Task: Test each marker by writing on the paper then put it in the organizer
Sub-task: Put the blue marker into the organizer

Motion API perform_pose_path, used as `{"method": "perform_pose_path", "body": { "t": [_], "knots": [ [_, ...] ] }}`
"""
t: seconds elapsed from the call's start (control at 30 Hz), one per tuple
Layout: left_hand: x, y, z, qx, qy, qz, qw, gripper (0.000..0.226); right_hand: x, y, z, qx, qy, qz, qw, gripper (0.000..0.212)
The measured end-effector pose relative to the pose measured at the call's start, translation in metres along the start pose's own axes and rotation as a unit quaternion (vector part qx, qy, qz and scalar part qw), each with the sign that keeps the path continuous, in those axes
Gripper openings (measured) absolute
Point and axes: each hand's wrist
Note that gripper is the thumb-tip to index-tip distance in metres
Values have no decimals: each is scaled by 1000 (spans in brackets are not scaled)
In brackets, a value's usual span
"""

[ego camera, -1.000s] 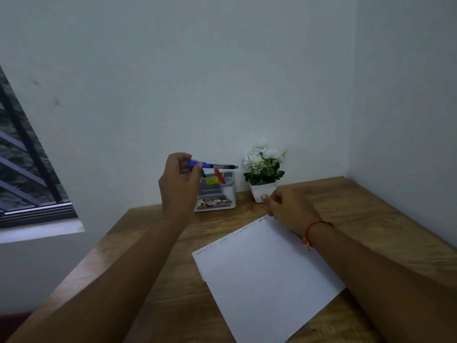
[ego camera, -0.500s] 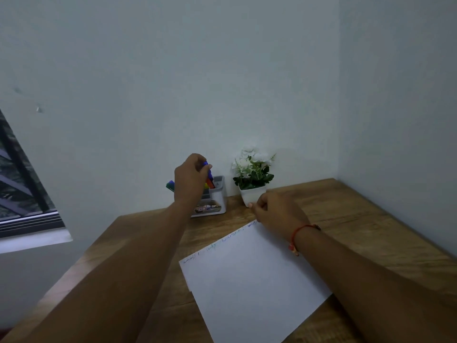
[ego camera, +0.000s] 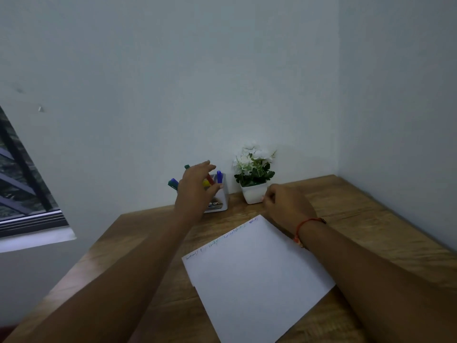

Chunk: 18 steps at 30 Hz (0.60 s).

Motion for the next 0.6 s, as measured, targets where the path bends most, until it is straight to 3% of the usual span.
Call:
{"method": "perform_pose_path", "body": {
  "t": [0.17,0.37,0.5,0.6],
  "knots": [
    [-61,16,5,-35,-17,-2,999,50,12,4,30,-62,-37,-16,997,27],
    [-95,21,-9,68,71,-165,981,48,16,-9,36,-84,21,-125,988,32],
    [-96,19,-17,95,39,-198,975,41,14,-22,30,-182,24,-209,961,42],
    [-95,20,-21,93,15,-197,976,43,17,-23,30,-197,26,-174,965,42]
  ]
}}
Point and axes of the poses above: each hand's wrist, its own x-axis towards the middle knuckle, its own y-axis out of the back of the hand, z = x × y, and after that the axes turned 1 degree about -z, right-handed
